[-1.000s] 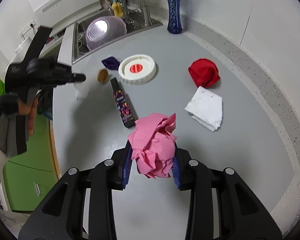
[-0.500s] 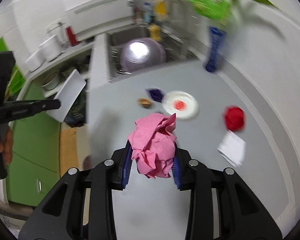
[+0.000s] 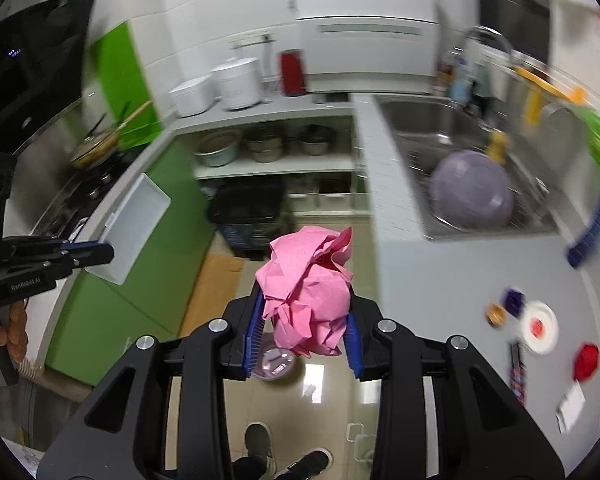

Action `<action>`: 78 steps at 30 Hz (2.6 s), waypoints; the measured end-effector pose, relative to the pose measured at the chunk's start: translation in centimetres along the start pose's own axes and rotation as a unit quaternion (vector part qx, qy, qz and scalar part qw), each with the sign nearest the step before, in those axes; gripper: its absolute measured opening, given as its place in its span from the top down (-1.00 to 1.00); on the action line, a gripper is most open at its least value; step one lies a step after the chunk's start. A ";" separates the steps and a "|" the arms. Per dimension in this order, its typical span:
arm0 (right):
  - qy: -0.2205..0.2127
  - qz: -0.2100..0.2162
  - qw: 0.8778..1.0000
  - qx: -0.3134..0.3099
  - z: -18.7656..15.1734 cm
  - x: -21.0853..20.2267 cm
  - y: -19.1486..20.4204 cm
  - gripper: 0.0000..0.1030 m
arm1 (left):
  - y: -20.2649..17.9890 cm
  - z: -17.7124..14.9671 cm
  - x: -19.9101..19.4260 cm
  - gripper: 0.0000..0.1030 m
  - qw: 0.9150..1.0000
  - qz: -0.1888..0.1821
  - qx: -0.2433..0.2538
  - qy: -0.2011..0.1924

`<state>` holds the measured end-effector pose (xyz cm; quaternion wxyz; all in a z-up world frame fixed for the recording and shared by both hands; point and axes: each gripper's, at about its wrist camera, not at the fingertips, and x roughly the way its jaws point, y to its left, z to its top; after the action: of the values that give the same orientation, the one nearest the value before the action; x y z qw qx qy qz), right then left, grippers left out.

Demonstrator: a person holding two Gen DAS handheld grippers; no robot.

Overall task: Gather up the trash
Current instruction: 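Lift the pink tissue while the left tool grasps the clear plastic box, then carry both items to the wastebasket and release the pink tissue, then turn both tools back toward the counter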

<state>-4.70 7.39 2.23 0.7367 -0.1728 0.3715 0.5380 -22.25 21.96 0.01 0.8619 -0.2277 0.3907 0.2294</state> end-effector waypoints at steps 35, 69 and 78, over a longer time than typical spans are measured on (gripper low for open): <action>0.137 0.026 0.989 -0.057 -22.9 41.3 4.1 0.34 | 22.2 -21.1 36.7 -0.89 0.988 0.022 -0.141 0.055; 0.156 0.054 0.983 -0.079 -16.9 42.7 8.0 -0.94 | 22.9 -16.4 27.4 -0.90 0.985 0.068 -0.156 0.032; 0.105 0.013 0.994 -0.040 -6.4 21.8 4.0 -0.94 | 11.8 -5.3 14.4 -0.90 0.994 0.045 -0.095 0.018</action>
<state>-7.55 19.09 -17.43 0.6788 -0.2530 0.4270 0.5412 -23.54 31.37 -16.89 0.8179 -0.2948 0.3926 0.3001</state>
